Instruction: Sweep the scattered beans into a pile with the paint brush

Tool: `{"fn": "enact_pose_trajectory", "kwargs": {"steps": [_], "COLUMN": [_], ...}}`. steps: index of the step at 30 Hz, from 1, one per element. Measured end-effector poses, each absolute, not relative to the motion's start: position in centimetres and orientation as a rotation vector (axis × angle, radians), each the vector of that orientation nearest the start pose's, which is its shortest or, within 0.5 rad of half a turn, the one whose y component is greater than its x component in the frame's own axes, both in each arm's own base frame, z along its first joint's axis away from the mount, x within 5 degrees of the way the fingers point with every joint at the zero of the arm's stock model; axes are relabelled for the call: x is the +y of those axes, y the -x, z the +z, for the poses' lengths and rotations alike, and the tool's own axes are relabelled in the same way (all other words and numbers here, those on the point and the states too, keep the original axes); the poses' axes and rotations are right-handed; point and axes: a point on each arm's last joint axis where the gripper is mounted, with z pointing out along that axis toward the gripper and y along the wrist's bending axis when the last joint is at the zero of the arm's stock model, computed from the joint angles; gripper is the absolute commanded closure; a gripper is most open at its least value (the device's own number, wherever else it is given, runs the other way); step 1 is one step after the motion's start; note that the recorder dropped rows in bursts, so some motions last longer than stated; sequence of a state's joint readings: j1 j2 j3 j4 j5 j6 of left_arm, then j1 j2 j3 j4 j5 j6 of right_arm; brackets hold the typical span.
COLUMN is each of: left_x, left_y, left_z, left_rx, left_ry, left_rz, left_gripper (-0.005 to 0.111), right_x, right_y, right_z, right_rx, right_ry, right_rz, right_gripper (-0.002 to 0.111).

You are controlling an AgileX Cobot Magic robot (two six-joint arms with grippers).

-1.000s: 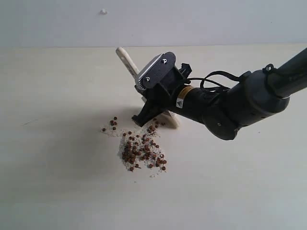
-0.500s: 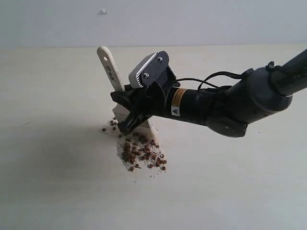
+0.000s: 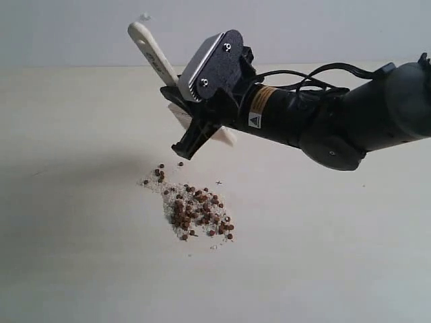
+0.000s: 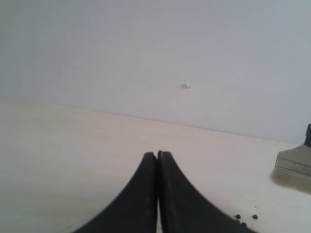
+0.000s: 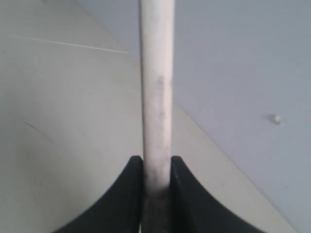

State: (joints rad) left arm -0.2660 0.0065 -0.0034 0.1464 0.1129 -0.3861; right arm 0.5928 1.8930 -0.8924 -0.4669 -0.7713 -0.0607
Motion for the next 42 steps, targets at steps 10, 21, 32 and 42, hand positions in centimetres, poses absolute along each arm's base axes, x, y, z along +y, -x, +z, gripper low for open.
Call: {"fn": "enact_pose_trajectory", "kwargs": {"steps": [10, 21, 32, 42], "left_x": [-1.3, -1.3, -1.3, -1.3], "left_y": [-5.5, -5.5, -5.5, -5.5], "left_z": [20.4, 20.4, 20.4, 20.4], "left_rx": [1.611, 1.611, 1.611, 1.611], "left_ry": [-0.008, -0.008, -0.008, -0.008], "left_rz": [-0.380, -0.380, -0.380, -0.380], "left_gripper": [0.107, 0.107, 0.107, 0.107], "right_x": [21.0, 23.8, 24.2, 21.7], "right_y": [-35.1, -37.7, -36.8, -36.6], "right_z": [15.8, 11.7, 11.7, 11.3], "right_rx": [1.449, 1.423, 1.291, 1.389], "right_ry": [1.017, 1.211, 1.367, 1.432], "right_rz": [0.288, 0.528, 1.022, 1.167], "right_gripper": [0.108, 0.108, 0.108, 0.108]}}
